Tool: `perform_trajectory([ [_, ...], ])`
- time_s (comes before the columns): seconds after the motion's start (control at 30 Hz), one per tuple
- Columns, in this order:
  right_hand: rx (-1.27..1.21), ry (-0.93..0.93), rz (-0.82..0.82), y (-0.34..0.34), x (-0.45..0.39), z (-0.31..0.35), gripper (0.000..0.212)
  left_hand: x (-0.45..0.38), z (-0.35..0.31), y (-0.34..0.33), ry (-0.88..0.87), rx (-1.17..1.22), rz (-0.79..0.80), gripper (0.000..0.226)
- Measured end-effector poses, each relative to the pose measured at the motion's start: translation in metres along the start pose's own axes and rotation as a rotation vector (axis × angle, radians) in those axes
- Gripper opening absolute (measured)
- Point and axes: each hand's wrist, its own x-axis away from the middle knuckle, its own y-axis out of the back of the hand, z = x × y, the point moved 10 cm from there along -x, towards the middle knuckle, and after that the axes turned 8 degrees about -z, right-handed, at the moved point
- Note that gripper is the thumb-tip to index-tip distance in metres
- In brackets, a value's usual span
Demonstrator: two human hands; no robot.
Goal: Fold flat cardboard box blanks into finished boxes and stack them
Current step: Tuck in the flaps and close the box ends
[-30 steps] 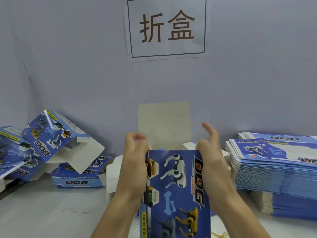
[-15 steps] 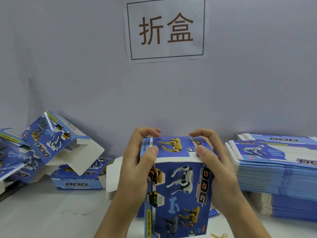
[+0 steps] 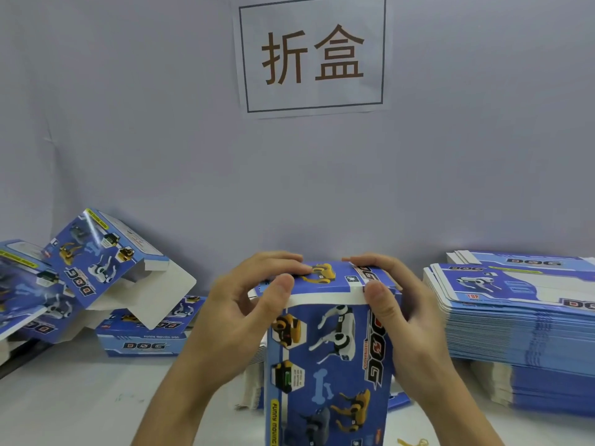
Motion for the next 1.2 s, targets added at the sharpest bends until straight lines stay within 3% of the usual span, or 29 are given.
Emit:
perform_trajectory([
  [0.13,0.017,-0.019,0.022,-0.002,-0.001,0.001,0.032,0.002,0.0,-0.01,0.062,-0.018,0.027,0.034],
  [0.23,0.018,-0.03,0.039,-0.003,-0.002,0.0,0.036,0.001,-0.005,-0.012,0.005,-0.023,0.015,0.022],
  [0.3,0.019,-0.025,0.042,-0.003,-0.001,0.0,0.037,0.001,-0.009,-0.011,-0.039,-0.019,0.005,0.025],
  [0.53,0.038,-0.04,-0.01,-0.002,-0.001,0.0,0.025,0.001,-0.003,-0.01,-0.037,-0.048,-0.039,0.029],
  [0.67,-0.183,-0.213,-0.08,0.012,-0.002,-0.008,0.06,0.016,0.033,-0.032,0.353,-0.017,0.289,0.087],
  [0.77,-0.355,-0.41,-0.103,0.032,-0.005,-0.025,0.061,0.034,0.038,-0.04,0.432,-0.191,0.544,0.078],
  [0.83,-0.629,-0.557,-0.149,0.047,-0.002,-0.035,0.061,0.036,0.031,-0.037,0.378,-0.28,0.592,0.067],
  [0.87,-0.787,-0.658,-0.221,0.053,-0.001,-0.041,0.06,0.028,0.022,-0.032,0.303,-0.27,0.522,0.062],
  [0.9,-0.85,-0.65,-0.226,0.056,-0.002,-0.038,0.057,0.012,0.012,-0.015,0.215,-0.198,0.339,0.06],
  [0.93,-0.816,-0.605,-0.229,0.059,-0.004,-0.04,0.054,-0.003,0.004,0.019,0.173,-0.051,0.055,0.066],
  [1.0,-0.435,-0.489,-0.312,0.08,-0.01,-0.043,0.045,-0.006,0.013,0.102,0.156,0.205,-0.502,0.102],
  [1.03,-0.349,-0.441,-0.302,0.081,-0.011,-0.041,0.043,-0.001,0.018,0.125,0.148,0.209,-0.619,0.111],
  [1.1,-0.294,-0.417,-0.274,0.076,-0.011,-0.041,0.041,0.007,0.031,0.137,0.182,0.127,-0.655,0.088],
  [1.17,-0.232,-0.43,-0.291,0.072,-0.008,-0.044,0.037,0.016,0.053,0.132,0.235,0.06,-0.733,0.042],
  [1.2,-0.165,-0.431,-0.293,0.07,-0.008,-0.046,0.033,0.018,0.056,0.125,0.208,-0.084,-0.762,0.022],
])
